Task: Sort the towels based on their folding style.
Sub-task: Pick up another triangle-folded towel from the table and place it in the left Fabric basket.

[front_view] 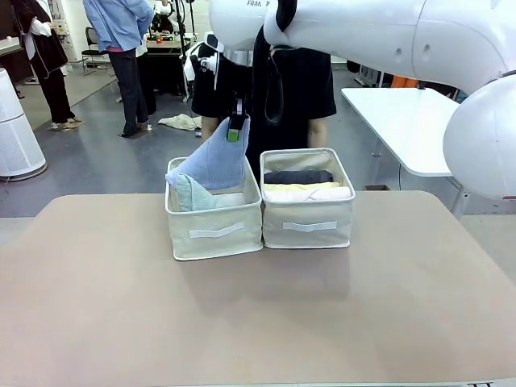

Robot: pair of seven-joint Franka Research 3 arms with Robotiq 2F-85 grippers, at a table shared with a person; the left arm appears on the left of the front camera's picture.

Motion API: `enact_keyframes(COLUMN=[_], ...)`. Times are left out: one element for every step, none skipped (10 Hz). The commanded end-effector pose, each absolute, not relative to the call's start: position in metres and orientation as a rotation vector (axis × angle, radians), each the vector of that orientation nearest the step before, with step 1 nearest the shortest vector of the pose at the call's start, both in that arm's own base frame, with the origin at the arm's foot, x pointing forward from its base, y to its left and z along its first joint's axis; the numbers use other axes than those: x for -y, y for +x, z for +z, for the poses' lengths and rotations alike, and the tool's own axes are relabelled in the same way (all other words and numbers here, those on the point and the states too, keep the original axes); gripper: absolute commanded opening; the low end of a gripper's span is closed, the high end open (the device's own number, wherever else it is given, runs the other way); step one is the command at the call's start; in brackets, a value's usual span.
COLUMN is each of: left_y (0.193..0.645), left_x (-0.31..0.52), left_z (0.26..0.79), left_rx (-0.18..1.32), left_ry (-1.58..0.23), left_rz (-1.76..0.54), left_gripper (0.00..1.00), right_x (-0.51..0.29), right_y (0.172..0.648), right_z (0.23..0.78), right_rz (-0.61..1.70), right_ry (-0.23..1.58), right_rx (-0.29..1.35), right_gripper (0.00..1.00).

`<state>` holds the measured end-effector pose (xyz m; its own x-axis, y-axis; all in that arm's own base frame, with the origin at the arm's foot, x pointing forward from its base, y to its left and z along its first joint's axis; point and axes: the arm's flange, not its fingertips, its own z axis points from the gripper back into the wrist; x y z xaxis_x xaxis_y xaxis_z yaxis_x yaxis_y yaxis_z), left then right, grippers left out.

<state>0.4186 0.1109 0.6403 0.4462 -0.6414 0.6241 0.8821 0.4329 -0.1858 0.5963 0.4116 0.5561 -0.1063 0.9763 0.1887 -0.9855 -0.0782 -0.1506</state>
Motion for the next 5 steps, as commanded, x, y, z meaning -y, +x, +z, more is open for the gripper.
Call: enact_keyframes(left_y=[0.419, 0.419, 0.419, 0.419, 0.419], left_x=[-0.109, -0.109, -0.109, -0.109, -0.109], left_z=[0.64, 0.64, 0.64, 0.64, 0.64], left_rx=[0.52, 0.52, 0.52, 0.52, 0.52], left_ry=[-0.538, -0.538, -0.538, -0.538, -0.538], left_rz=[-0.997, -0.997, -0.997, -0.997, -0.997], left_gripper=[1.0, 1.0, 1.0, 1.0, 1.0], right_x=[-0.422, -0.422, -0.422, -0.421, -0.419], right_y=[0.607, 0.608, 0.608, 0.608, 0.607], right_z=[0.564, 0.556, 0.551, 0.546, 0.543], right_rz=[1.663, 1.656, 1.653, 1.654, 1.661], right_ry=[-0.001, -0.013, -0.016, -0.026, -0.038], right_rx=[0.222, 0.186, 0.164, 0.137, 0.106], right_gripper=[0.18, 0.18, 0.18, 0.18, 0.18])
